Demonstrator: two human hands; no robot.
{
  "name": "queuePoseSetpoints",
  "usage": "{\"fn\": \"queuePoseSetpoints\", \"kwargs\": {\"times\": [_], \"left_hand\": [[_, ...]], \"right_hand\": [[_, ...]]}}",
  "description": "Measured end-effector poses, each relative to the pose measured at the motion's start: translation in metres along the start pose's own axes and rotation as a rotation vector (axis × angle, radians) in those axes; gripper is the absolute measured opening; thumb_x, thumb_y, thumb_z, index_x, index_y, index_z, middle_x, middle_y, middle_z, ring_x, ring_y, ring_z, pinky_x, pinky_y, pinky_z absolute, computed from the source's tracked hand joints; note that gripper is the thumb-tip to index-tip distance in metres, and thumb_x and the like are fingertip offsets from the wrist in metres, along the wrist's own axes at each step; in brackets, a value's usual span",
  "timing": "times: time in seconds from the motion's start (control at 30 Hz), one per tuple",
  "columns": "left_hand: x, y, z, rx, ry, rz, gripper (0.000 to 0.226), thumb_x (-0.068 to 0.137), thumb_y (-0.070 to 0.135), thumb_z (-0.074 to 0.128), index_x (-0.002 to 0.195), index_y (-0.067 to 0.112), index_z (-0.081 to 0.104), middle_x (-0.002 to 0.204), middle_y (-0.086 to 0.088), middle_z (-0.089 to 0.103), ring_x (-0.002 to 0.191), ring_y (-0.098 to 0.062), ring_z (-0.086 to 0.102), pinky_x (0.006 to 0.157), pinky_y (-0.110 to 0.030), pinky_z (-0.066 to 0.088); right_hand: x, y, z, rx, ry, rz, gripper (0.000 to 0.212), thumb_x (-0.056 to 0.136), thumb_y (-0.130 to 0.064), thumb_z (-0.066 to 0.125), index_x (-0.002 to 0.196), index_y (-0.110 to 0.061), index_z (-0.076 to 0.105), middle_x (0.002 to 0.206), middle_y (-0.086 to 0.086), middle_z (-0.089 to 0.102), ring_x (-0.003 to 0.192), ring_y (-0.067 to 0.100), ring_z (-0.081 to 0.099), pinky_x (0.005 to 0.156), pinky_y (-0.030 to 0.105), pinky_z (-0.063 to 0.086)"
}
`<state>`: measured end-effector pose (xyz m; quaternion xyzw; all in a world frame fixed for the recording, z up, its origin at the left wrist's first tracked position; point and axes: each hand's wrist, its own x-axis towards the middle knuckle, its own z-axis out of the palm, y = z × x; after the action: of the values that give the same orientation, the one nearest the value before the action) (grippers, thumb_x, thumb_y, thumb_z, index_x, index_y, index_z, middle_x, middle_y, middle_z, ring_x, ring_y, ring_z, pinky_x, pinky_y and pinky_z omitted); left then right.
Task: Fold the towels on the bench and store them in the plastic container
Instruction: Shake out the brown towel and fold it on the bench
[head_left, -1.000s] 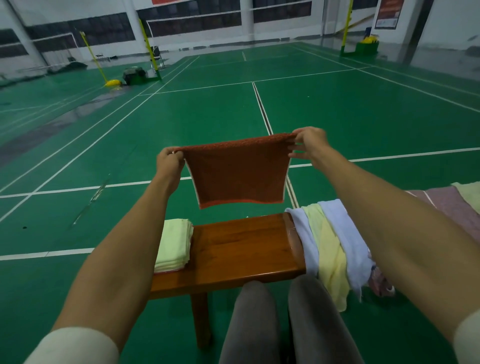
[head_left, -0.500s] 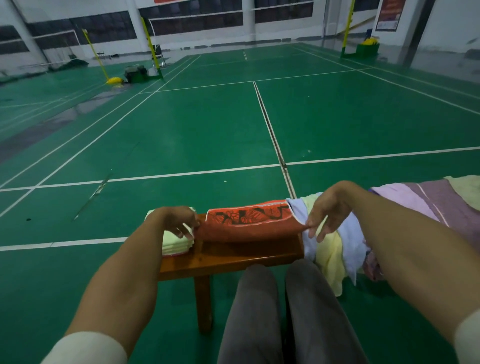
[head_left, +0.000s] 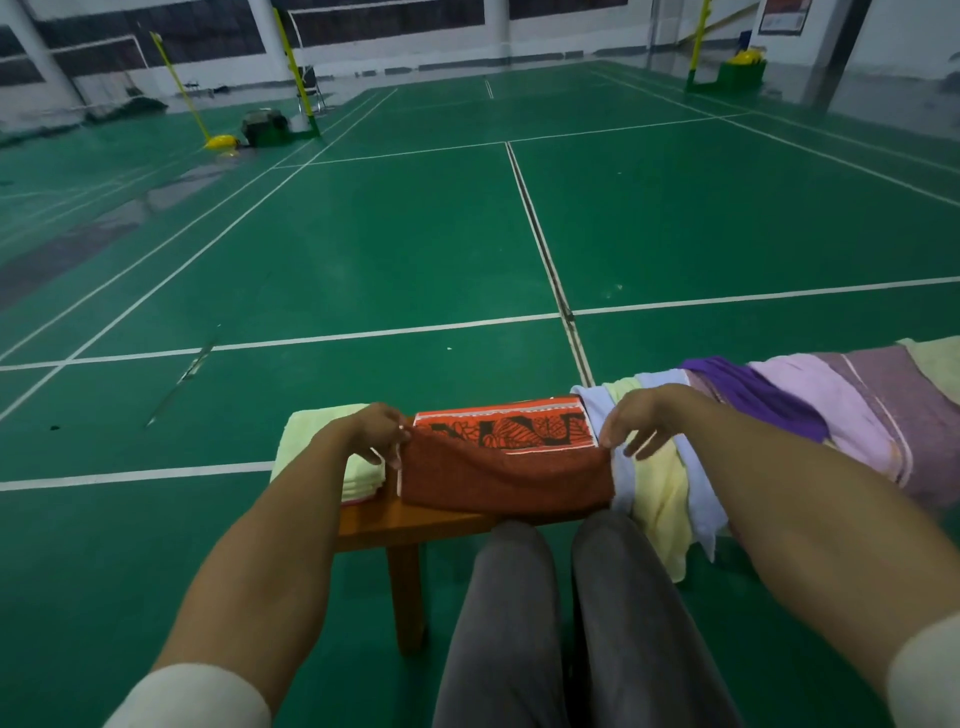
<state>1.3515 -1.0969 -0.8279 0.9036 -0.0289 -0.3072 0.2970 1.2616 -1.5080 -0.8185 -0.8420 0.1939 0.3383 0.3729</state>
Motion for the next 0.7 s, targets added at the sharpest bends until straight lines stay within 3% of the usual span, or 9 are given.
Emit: {"fn": "queuePoseSetpoints", "kwargs": {"times": [0.13,0.3,0.5,0.63,0.7], "left_hand": [[0.013,0.005,-0.004,-0.028,0.129,0.037,0.009,0.102,0.008,0.052,0.103,0.013,0.060,0.089,-0.011,0.067,0.065,-0.025,0.074,0.048,-0.022,0.042],[0.031,0.004,-0.006,-0.048,0.262,0.042,0.010,0.102,0.011,0.054,0.110,0.008,0.059,0.098,-0.019,0.071,0.069,-0.032,0.074,0.040,-0.023,0.042],[0.051,0.001,-0.005,0.035,0.401,0.068,0.007,0.098,0.018,0.060,0.104,0.014,0.060,0.099,-0.014,0.070,0.057,-0.022,0.073,0.042,-0.025,0.045],[0.067,-0.001,-0.002,0.098,0.488,0.048,0.006,0.095,0.024,0.062,0.099,0.020,0.063,0.093,-0.009,0.072,0.064,-0.023,0.073,0.069,-0.038,0.060],[0.076,-0.002,0.000,0.143,0.511,0.029,0.011,0.094,0.030,0.062,0.101,0.023,0.064,0.096,-0.007,0.072,0.076,-0.026,0.073,0.082,-0.044,0.059]], "right_hand": [[0.004,-0.011,-0.009,0.071,0.113,-0.102,0.017,0.091,-0.005,0.069,0.108,0.000,0.071,0.111,0.015,0.072,0.098,0.031,0.074,0.076,0.036,0.061],[0.022,-0.016,-0.017,0.060,0.228,-0.129,0.019,0.096,-0.008,0.065,0.110,0.004,0.067,0.107,0.018,0.071,0.084,0.025,0.072,0.070,0.037,0.062],[0.042,-0.019,-0.018,0.084,0.325,-0.169,0.016,0.097,-0.006,0.063,0.106,0.006,0.068,0.104,0.021,0.069,0.077,0.025,0.070,0.064,0.036,0.059],[0.060,-0.023,-0.019,0.053,0.362,-0.177,0.016,0.097,-0.008,0.064,0.103,0.006,0.069,0.104,0.022,0.070,0.080,0.029,0.072,0.061,0.036,0.060],[0.068,-0.025,-0.020,0.048,0.376,-0.179,0.017,0.097,-0.009,0.064,0.102,0.005,0.070,0.103,0.022,0.070,0.082,0.030,0.073,0.065,0.040,0.062]]}}
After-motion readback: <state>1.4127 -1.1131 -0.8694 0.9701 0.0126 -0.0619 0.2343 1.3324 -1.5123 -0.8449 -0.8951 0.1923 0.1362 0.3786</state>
